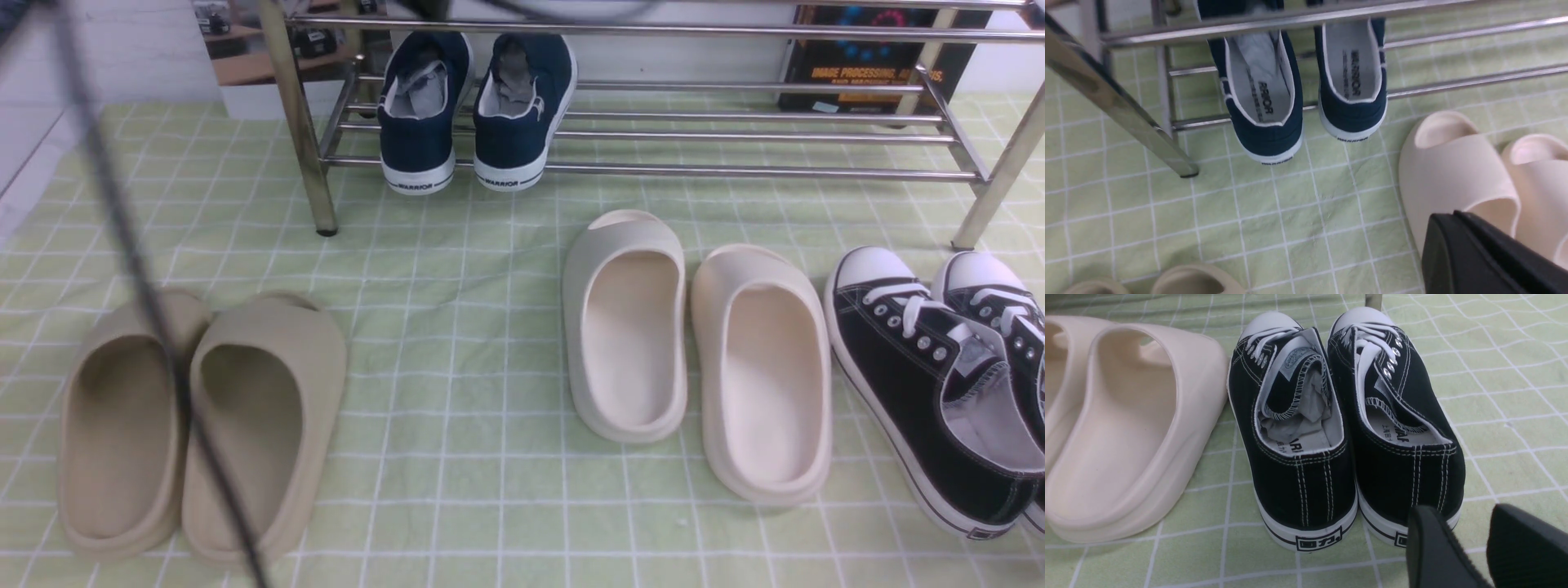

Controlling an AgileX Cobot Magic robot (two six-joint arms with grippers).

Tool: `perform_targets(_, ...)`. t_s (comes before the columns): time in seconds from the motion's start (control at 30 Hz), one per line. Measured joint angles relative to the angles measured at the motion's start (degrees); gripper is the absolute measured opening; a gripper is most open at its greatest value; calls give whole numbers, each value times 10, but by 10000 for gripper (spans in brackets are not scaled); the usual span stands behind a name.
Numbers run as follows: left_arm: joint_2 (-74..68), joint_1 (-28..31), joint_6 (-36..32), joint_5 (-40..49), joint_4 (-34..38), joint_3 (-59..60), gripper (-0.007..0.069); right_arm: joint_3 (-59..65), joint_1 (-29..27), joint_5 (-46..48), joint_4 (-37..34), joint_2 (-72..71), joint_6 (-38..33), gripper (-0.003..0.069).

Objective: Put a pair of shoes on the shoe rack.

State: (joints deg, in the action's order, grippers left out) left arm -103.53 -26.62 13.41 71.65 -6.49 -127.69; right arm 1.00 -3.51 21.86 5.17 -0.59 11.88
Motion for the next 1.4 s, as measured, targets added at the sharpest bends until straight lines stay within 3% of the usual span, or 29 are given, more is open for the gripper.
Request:
perform_targets(0.23,197,0,5,0,-8,146,-13,0,0,0,0,0,0,239)
perform_targets(0.57,546,0,96,-45,-24,561,-13,0,0,0,0,0,0,239)
perform_targets(0.83,799,0,163,-94,-22,785,-13,0,0,0,0,0,0,239)
perform_targets(1.17,967,0,167,-84,-6,870,-13,0,0,0,0,0,0,239)
perform_targets(1.4,976,0,167,-160,-18,918,-13,0,0,0,0,0,0,239)
